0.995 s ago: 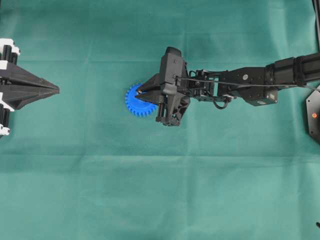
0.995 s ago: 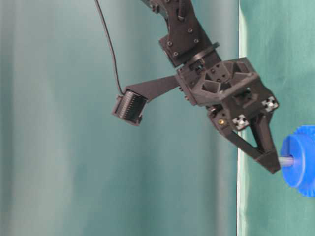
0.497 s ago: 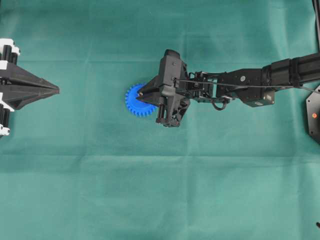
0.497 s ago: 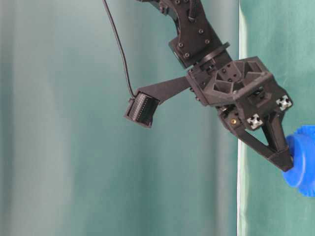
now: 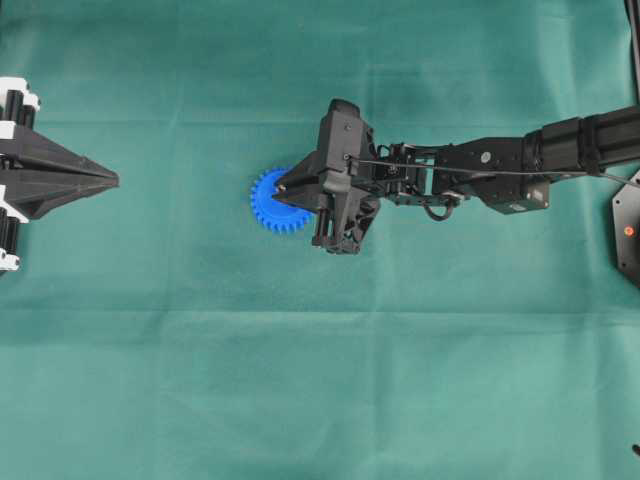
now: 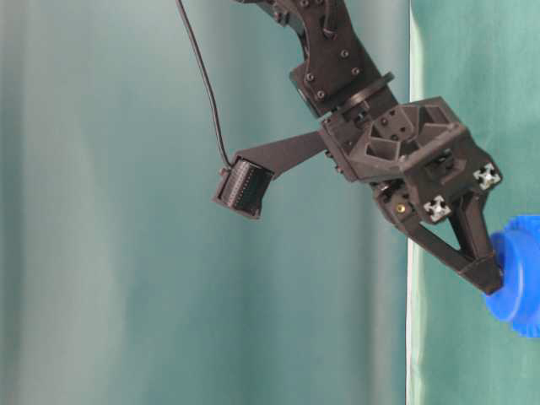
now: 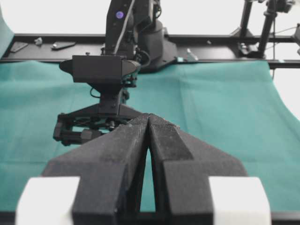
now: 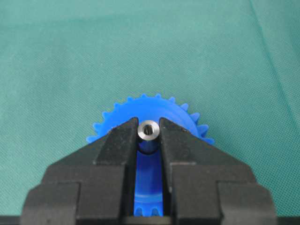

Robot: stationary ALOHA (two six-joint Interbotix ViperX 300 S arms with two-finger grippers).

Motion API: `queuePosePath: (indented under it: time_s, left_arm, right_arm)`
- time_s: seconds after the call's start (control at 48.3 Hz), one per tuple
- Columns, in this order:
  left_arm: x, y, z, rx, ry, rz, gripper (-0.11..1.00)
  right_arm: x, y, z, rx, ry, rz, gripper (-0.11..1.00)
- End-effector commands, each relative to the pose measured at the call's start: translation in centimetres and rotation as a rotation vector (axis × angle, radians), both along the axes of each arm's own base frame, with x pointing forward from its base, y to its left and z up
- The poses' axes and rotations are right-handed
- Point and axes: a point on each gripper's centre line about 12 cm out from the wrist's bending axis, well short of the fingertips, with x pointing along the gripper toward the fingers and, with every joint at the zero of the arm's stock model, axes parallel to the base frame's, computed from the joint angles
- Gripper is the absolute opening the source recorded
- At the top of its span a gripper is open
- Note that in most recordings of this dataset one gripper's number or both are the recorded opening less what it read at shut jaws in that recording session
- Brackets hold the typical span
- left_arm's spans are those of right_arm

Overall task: Insert the shaft placed at a random location into the center hole of the medium gear at another random location.
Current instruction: 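Open the right gripper to release the shaft in the gear, then raise the open right gripper away from the gear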

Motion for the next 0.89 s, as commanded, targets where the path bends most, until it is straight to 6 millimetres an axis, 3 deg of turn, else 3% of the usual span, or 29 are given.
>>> queuePosePath:
  time_s: [0.0, 0.041, 0.207, 0.269, 0.87]
  left_arm:
    - [0.2, 0.0, 0.5, 0.001, -0.011, 0.001, 0.00]
    - [0.2, 0.0, 0.5, 0.001, -0.012, 0.001, 0.00]
    - [0.2, 0.0, 0.5, 0.001, -0.011, 0.000, 0.00]
    - [0.2, 0.0, 0.5, 0.001, -0.012, 0.000, 0.00]
    - [0.2, 0.0, 0.5, 0.001, -0.012, 0.000, 0.00]
  right_arm:
    - [0.6, 0.2, 1.3, 0.016, -0.043, -0.007, 0.16]
    - [0.6, 0.2, 1.4, 0.016, -0.045, -0.007, 0.23]
    - [0.6, 0.4, 1.6, 0.018, -0.042, -0.004, 0.69]
    - [0.6, 0.4, 2.0, 0.018, -0.046, -0.002, 0.78]
    - [-0.9, 0.7, 8.9, 0.010, -0.126, 0.014, 0.77]
